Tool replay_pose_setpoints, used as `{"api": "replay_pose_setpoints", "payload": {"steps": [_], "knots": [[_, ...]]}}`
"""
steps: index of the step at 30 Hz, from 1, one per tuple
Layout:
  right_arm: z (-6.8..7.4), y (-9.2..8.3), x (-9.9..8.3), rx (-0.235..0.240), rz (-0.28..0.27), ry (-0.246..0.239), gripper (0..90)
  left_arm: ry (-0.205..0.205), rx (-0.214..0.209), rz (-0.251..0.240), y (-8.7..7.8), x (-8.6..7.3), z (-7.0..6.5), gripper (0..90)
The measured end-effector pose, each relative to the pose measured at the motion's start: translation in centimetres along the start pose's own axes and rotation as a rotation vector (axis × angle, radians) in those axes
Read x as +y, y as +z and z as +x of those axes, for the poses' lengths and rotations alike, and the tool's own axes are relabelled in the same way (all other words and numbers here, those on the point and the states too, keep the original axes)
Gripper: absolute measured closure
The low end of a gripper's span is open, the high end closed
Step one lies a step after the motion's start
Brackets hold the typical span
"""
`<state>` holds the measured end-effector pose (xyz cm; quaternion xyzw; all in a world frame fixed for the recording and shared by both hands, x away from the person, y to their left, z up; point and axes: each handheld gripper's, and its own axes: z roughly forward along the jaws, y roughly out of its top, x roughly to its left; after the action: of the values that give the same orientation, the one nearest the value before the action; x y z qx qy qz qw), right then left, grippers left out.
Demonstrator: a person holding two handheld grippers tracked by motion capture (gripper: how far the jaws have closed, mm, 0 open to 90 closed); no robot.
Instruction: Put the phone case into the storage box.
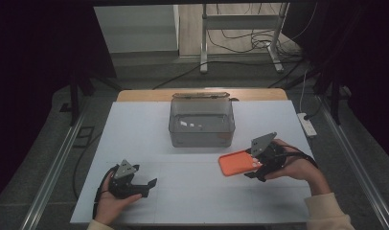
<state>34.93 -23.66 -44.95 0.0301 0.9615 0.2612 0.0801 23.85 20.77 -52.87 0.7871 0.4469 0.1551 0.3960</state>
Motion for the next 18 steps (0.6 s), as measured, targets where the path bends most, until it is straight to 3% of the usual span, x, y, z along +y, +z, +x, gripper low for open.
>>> {"api": "replay_pose_setpoints", "payload": {"steps": [18], "knots": [[-0.6, 1.6, 0.5, 0.067, 0.055, -0.051, 20.3, 0.002, 0.000, -0.002, 0.0, 0.0, 0.0, 11.8]]}}
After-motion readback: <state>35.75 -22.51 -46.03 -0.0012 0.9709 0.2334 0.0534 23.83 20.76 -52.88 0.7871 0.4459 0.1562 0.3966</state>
